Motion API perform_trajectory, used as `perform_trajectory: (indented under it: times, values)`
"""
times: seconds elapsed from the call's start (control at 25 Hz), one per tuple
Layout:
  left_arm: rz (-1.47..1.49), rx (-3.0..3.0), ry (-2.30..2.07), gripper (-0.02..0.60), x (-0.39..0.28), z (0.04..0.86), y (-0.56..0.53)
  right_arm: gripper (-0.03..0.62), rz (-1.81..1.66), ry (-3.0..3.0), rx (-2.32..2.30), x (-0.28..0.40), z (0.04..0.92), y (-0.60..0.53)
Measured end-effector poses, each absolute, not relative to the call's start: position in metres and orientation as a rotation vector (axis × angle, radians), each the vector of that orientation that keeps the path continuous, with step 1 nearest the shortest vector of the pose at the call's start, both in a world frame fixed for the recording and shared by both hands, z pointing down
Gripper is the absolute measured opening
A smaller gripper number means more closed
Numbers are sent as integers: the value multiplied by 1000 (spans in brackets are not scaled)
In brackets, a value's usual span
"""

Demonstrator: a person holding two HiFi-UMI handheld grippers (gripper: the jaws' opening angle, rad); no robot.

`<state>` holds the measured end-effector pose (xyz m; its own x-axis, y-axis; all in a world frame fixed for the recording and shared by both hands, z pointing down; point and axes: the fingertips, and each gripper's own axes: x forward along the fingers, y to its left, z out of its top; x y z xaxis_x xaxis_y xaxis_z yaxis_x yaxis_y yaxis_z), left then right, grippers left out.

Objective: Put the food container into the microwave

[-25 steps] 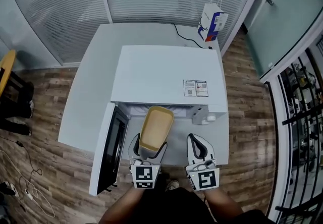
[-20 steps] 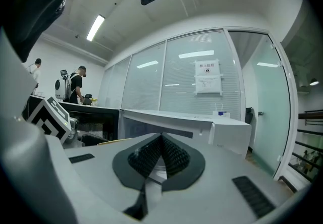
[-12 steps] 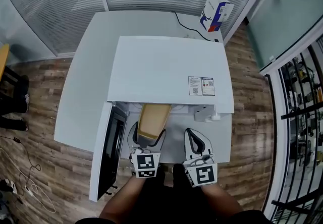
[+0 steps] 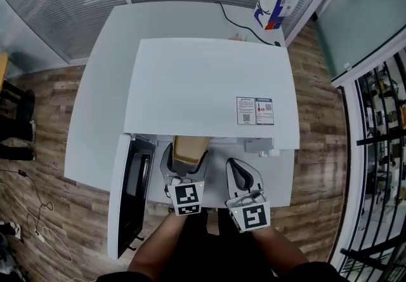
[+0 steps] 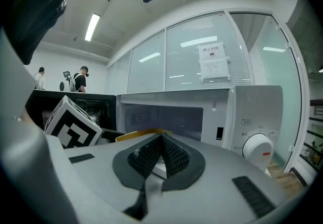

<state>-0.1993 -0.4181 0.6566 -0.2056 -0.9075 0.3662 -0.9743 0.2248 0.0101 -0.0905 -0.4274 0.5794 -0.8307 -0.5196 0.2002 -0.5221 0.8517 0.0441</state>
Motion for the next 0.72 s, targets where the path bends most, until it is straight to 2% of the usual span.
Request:
perform_trajectory:
  times: [0.72]
  values:
    - [388, 1694, -2280, 459, -225, 674, -480, -2, 65, -2862, 741, -96, 588, -452]
